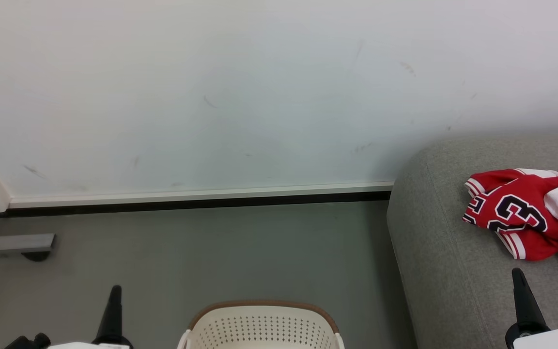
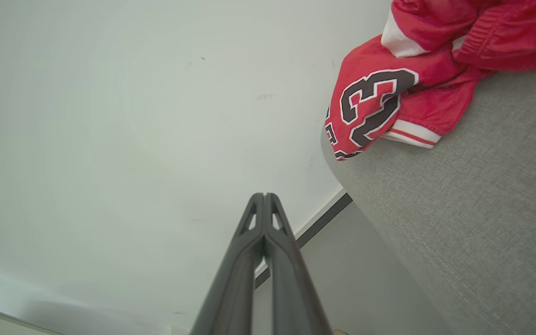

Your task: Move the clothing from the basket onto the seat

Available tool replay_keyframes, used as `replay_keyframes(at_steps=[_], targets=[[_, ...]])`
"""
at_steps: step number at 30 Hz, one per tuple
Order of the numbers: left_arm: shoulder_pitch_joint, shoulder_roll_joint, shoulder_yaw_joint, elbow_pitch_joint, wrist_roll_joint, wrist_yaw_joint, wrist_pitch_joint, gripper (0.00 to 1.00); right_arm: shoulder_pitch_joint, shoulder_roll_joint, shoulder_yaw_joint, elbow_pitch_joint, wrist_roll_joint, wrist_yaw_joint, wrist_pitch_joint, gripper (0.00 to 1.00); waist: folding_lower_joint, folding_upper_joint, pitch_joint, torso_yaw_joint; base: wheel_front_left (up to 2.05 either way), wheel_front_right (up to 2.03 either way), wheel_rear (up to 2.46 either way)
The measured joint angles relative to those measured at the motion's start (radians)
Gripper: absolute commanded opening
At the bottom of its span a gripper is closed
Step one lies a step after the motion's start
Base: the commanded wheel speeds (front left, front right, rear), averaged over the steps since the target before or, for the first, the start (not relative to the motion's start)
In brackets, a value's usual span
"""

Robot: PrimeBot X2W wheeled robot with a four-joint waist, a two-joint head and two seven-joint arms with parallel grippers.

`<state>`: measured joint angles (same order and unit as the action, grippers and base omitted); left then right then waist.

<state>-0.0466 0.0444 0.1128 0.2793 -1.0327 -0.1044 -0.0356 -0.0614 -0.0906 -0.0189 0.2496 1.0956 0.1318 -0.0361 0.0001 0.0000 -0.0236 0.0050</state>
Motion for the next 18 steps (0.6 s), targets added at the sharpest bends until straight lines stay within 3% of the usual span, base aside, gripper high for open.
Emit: replay_keyframes(at_steps=[18], targets=[[-0.017, 0.000, 0.000, -0.011, -0.184, -0.007, 0.046, 0.00, -0.016, 0.015, -0.030, 0.000, 0.163, 0.000, 0.047, 0.00, 0.0000, 0.0000, 0.007, -0.001, 0.00, 0.00, 0.00]])
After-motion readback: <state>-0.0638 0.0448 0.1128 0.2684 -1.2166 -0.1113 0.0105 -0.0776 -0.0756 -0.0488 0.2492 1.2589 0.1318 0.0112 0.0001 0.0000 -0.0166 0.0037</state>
